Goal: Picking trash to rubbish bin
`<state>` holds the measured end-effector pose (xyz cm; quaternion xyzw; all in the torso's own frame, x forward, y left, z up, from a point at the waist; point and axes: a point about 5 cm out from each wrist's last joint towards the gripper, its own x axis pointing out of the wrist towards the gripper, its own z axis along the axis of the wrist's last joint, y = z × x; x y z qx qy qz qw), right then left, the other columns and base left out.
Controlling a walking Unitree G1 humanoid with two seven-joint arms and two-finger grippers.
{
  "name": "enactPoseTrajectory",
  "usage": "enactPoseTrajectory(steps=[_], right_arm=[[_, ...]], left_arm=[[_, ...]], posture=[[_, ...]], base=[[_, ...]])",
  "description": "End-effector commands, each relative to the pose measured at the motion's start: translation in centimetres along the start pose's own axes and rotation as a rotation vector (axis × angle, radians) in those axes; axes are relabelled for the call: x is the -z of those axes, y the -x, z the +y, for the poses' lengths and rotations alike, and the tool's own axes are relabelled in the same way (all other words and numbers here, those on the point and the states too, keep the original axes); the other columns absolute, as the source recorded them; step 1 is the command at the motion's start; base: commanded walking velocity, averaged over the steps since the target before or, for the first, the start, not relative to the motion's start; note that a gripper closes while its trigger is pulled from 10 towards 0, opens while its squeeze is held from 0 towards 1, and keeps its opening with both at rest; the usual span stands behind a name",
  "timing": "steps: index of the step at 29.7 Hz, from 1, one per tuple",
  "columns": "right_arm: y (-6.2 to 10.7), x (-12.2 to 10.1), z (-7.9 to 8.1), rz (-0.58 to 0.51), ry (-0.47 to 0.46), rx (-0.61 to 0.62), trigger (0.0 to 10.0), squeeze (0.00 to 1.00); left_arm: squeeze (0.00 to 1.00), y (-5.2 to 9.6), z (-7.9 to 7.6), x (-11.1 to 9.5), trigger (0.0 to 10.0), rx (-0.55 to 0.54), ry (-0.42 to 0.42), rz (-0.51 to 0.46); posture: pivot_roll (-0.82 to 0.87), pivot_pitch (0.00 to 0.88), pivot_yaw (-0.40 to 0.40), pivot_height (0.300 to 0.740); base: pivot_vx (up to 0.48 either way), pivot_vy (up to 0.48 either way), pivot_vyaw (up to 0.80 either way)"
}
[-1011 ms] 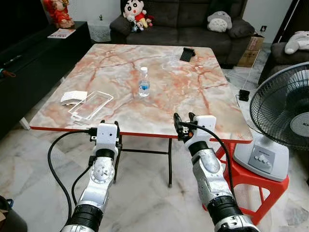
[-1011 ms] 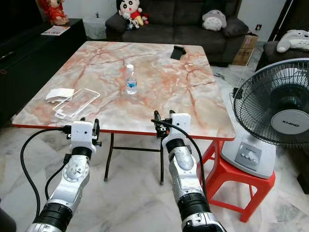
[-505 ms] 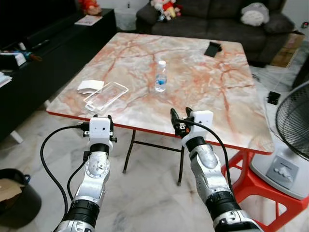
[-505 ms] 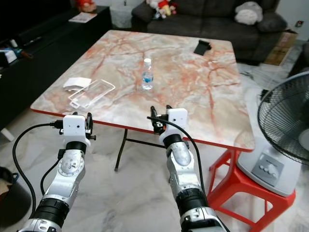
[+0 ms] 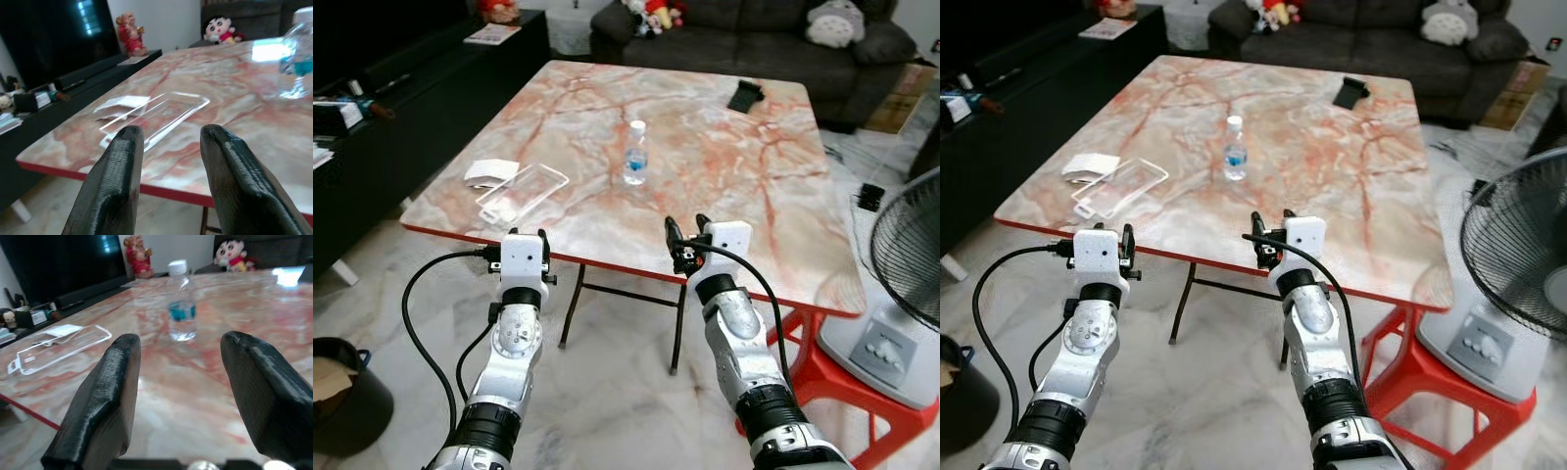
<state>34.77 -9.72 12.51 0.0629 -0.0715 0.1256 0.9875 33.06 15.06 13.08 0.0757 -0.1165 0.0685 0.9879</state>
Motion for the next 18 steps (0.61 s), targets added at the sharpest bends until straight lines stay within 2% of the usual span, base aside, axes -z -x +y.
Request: enactPoseTrajectory(steps=[1,9,15,18], right_arm=[[-0.1,0.08,0.08,0.01,-0.014,0.001,10.0,0.0],[-0.14,-0.11,0.07,0.0,0.003,-0.001,10.0,0.0],[-0.18,0.05,0.15,0.013,-0.016,0.002,10.0,0.0],[-0.17,0.05,0.16,0.01,-0.021,0.003,10.0,0.0]], left_arm=[[0.0,-0.16,0.06,-0.27,10.0,-0.008,0.004,-0.001],[0.0,-0.07,-0.22,-0.32,10.0,-0.005,0.011,0.003],[0.0,-0.05,-0.32,-0.38,10.0,-0.001,0.012,0.002],[0.0,-0.11,-0.3,-0.45,10.0,-0.002,0.013,-0.001]], posture=[[0.08,0.133,-0.021,0.74],[0.08,0.143,-0.025,0.74],[0.09,0.144,-0.025,0.74],[0.09,0.146,-0.025,0.74]], base=[[0.296,0.0,0.0],[0.334,0.0,0.0],[0.358,0.0,0.55],[0.36,0.0,0.0]])
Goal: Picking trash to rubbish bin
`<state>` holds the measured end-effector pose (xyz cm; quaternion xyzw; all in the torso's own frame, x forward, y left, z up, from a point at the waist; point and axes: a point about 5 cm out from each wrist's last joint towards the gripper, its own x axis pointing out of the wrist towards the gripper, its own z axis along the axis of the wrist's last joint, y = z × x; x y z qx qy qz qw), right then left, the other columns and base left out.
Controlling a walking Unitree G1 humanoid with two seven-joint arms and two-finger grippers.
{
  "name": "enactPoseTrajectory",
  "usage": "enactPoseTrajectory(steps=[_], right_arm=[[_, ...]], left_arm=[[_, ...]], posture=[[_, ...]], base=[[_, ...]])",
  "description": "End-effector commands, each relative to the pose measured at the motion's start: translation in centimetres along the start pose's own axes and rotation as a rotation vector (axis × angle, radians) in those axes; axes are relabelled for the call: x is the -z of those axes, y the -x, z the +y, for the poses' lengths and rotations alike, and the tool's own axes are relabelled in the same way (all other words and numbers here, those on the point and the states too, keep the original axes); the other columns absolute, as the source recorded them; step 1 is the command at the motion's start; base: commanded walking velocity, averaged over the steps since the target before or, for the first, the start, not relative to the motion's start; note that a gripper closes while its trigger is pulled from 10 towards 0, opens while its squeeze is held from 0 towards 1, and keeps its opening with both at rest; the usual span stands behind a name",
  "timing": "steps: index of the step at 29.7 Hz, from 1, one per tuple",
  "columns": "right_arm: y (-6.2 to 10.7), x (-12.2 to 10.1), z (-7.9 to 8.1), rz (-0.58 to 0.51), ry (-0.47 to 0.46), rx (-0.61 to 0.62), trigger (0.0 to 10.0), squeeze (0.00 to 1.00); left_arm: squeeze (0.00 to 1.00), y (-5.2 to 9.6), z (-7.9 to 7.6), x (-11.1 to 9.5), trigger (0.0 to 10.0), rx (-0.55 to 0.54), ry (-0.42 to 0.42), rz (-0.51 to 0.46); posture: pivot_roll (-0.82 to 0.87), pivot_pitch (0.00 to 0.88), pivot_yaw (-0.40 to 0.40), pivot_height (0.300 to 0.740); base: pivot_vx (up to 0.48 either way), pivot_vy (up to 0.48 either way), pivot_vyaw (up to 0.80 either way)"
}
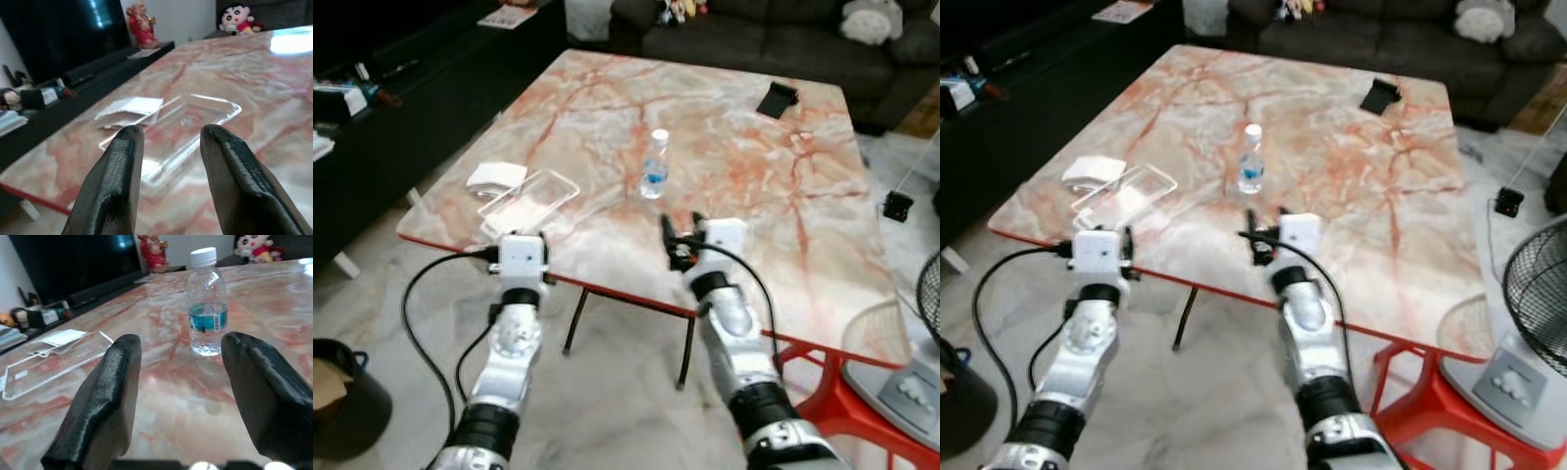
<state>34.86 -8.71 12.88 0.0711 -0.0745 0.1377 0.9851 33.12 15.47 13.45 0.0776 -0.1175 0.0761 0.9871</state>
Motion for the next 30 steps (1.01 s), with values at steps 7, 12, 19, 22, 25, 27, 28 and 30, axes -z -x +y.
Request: enactPoseTrajectory(steps=[7,12,19,22,25,27,28,30], right_arm=[[0.22,0.24,-0.81,0.016,-0.001,0.025,10.0,0.0],[0.45,0.58,-0.67,0.026,0.021,0.007,10.0,0.0],[0.47,0.54,-0.87,0.023,0.003,0.019,10.0,0.0],[0.4,0.38,-0.92,0.015,-0.003,0.019,10.0,0.0],[0.37,0.35,-0.97,0.014,-0.006,0.023,10.0,0.0],[0.37,0.4,-0.97,0.017,-0.006,0.024,10.0,0.0],[0.45,0.64,-0.94,0.027,-0.007,0.025,10.0,0.0],[0.48,0.74,-0.93,0.031,-0.008,0.025,10.0,0.0]], left_arm=[[0.0,0.09,-0.73,-0.2,10.0,0.012,0.018,0.0],[0.0,0.29,-1.08,-0.19,10.0,0.019,0.026,0.0],[0.0,0.33,-1.19,-0.32,10.0,0.021,0.032,-0.003],[0.0,0.31,-1.22,-0.37,10.0,0.021,0.033,-0.005],[0.0,0.35,-1.29,-0.42,10.0,0.026,0.038,-0.008],[0.0,0.37,-1.33,-0.41,10.0,0.028,0.04,-0.008],[0.0,0.47,-1.49,-0.47,10.0,0.036,0.051,-0.017],[0.0,0.52,-1.56,-0.49,10.0,0.039,0.056,-0.021]], posture=[[0.08,0.147,-0.025,0.74],[0.08,0.154,-0.028,0.74],[0.08,0.161,-0.028,0.74],[0.08,0.162,-0.028,0.74],[0.08,0.162,-0.027,0.74],[0.08,0.162,-0.027,0.74],[0.08,0.163,-0.028,0.74],[0.08,0.163,-0.028,0.74]], base=[[0.36,0.0,0.0],[0.359,0.0,0.76],[0.358,0.0,0.08],[0.355,0.0,0.0],[0.345,0.0,0.0],[0.334,0.0,0.0],[0.311,0.0,0.0],[0.311,0.0,0.0]])
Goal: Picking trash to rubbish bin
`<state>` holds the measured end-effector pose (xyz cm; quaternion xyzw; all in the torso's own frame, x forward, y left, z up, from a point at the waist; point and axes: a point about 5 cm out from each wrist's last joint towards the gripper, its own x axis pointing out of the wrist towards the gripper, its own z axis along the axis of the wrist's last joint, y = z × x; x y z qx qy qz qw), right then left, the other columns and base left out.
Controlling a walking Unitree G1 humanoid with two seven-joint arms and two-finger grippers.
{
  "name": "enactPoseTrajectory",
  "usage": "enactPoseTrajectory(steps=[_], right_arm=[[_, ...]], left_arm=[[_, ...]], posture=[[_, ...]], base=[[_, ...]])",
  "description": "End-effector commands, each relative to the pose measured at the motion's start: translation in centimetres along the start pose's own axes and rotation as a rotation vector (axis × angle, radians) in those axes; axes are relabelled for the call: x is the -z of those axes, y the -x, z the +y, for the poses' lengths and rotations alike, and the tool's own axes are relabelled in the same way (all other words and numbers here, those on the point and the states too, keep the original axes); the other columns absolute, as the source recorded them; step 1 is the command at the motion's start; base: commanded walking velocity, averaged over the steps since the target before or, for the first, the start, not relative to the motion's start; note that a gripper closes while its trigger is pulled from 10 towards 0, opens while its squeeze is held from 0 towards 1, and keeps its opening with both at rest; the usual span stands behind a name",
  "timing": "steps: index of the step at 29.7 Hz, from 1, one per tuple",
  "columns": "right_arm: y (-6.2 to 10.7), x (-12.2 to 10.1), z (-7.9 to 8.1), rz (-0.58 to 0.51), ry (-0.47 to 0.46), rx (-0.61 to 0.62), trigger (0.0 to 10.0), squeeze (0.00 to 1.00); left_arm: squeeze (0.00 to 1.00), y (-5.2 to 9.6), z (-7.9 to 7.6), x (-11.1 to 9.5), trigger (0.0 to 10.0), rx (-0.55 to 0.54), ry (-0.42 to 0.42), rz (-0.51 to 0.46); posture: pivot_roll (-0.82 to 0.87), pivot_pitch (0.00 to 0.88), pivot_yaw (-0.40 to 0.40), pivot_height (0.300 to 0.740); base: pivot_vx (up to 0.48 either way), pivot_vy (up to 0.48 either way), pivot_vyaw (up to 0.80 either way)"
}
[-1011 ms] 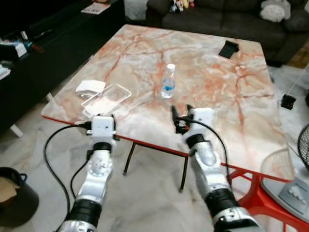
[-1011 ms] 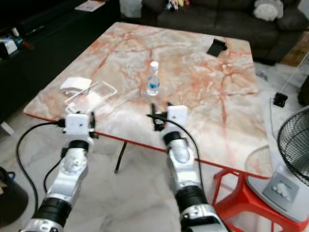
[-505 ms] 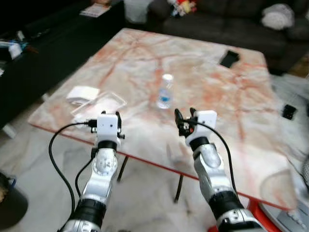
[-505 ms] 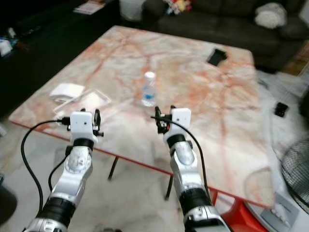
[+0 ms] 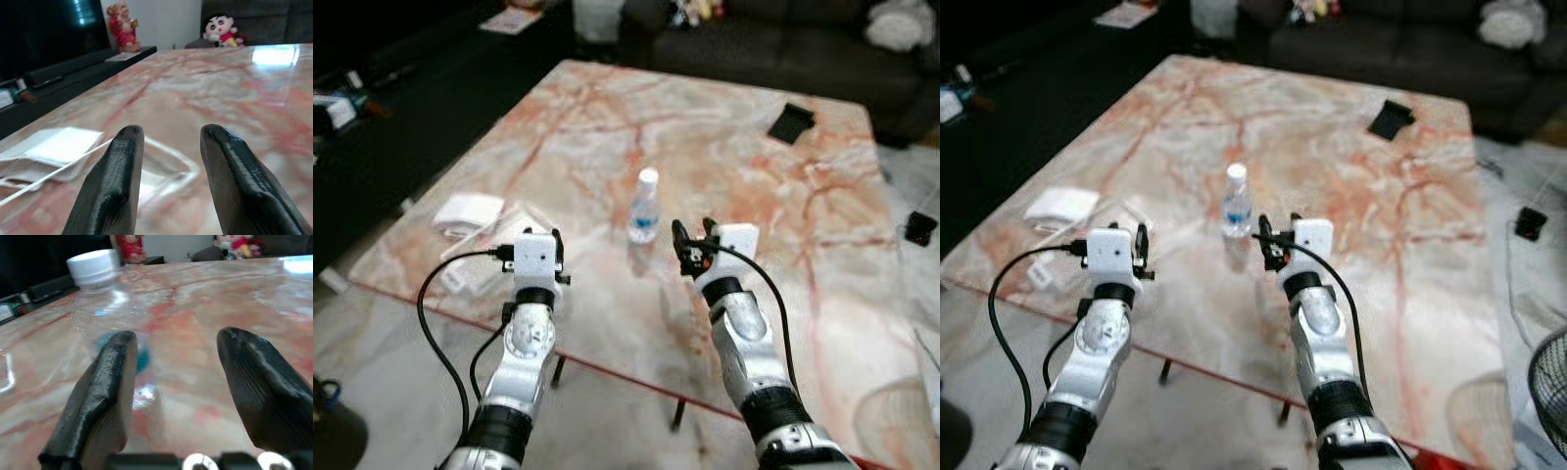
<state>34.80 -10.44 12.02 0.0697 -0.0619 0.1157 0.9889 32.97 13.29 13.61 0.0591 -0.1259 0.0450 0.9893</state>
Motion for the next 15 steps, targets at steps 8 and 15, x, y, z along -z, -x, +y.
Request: enactPoseTrajectory(steps=[8,15], right_arm=[[0.01,0.55,0.95,0.024,-0.04,-0.019,10.0,0.0],[0.09,0.59,0.81,0.022,-0.044,-0.012,10.0,1.0]], left_arm=[[0.0,0.71,0.11,-0.18,10.0,0.004,0.022,-0.024],[0.0,0.84,0.04,-0.13,10.0,0.008,0.027,-0.021]], posture=[[0.08,0.161,-0.031,0.74],[0.08,0.148,-0.031,0.74]], base=[[0.039,0.0,0.0],[0.0,0.0,0.0]])
